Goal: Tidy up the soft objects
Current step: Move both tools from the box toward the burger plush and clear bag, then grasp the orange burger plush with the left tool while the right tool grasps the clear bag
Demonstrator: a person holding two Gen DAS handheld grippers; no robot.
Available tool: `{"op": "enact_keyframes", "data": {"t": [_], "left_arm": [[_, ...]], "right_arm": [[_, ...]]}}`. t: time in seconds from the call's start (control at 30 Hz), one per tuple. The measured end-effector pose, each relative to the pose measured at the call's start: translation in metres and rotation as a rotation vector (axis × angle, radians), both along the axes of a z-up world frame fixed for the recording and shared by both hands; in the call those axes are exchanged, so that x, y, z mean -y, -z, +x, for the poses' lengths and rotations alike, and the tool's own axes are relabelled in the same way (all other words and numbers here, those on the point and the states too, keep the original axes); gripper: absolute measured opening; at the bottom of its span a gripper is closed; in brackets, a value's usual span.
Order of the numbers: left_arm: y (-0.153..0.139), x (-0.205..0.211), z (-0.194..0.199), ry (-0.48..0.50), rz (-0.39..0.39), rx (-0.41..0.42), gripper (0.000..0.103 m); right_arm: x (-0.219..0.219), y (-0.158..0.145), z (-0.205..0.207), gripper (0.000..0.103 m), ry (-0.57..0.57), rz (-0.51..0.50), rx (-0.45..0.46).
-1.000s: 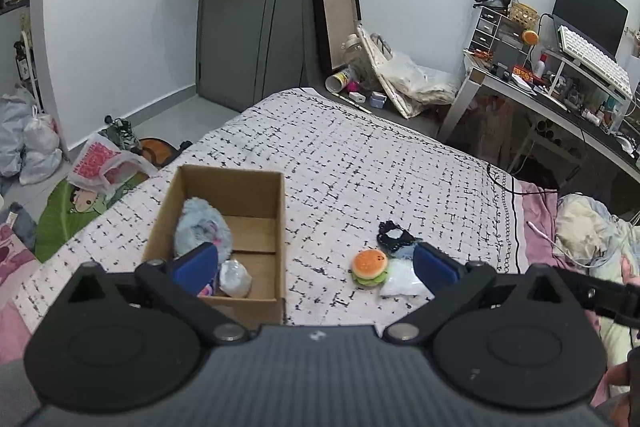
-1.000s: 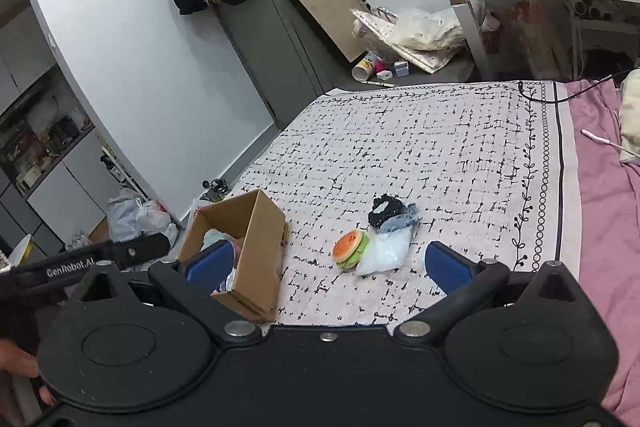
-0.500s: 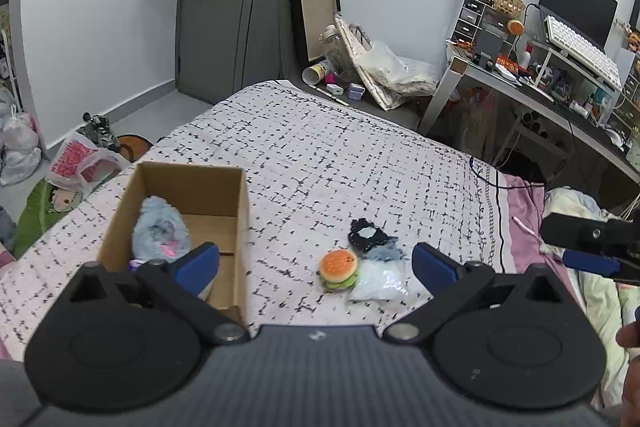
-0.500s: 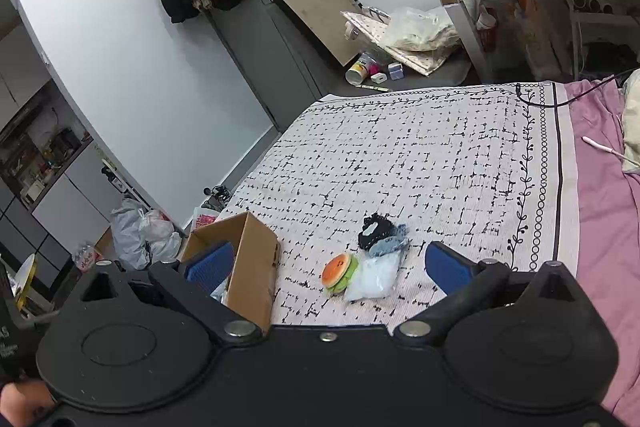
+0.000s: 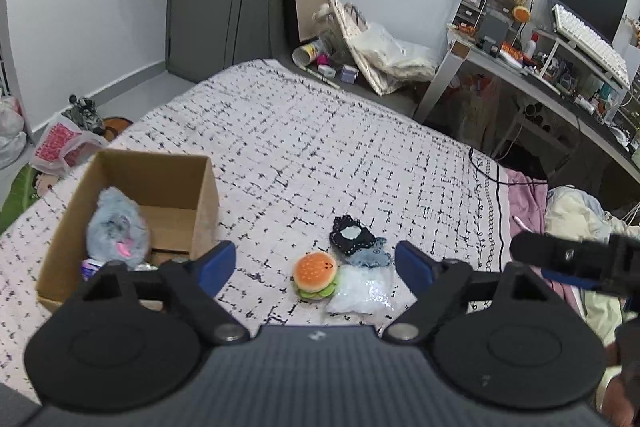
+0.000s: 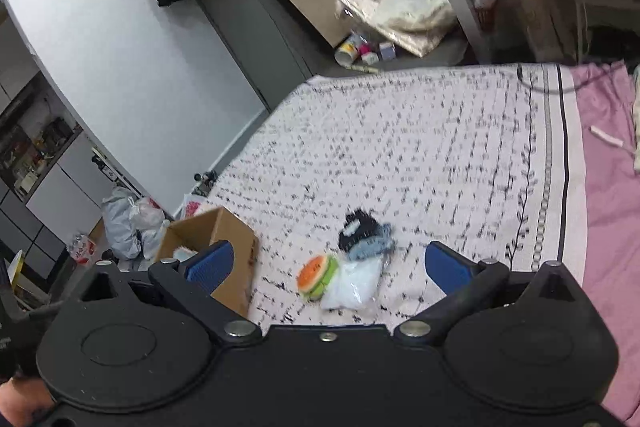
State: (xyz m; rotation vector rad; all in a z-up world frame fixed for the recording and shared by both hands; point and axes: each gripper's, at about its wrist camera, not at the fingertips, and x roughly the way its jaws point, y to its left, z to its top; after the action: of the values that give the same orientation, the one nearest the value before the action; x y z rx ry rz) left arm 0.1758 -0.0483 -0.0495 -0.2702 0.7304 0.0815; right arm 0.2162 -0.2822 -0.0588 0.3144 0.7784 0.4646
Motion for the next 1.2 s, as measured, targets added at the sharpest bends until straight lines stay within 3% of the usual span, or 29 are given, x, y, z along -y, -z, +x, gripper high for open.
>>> {"op": "enact_keyframes", "data": {"t": [0.1,0.6,0.93,1.2], "left_arm": [[0.013,0.001,0.015,-0.007,-0.025,-0.037,0.072],[0.078,0.003,0.075,-0.046,-0.112,-0.172,0.066],[0.117,0.0,0.101,-0.079,-0.146,-0.247,0.065],[0.145,-0.004,0.116,-0.117,-0.196,-0.306,0.065]], "right_arm": [[-0.004,0.013,0.006,0.102,0.004,-0.018,-0.03],[0.003,0.082,0.047,0.084,0.115,0.123,-0.286],[-0.008,0.118,0.077,0.069,0.124,0.183,-0.385],[-0.016,0.14,0.089,0.068,0.13,0.195,-0.448]]}}
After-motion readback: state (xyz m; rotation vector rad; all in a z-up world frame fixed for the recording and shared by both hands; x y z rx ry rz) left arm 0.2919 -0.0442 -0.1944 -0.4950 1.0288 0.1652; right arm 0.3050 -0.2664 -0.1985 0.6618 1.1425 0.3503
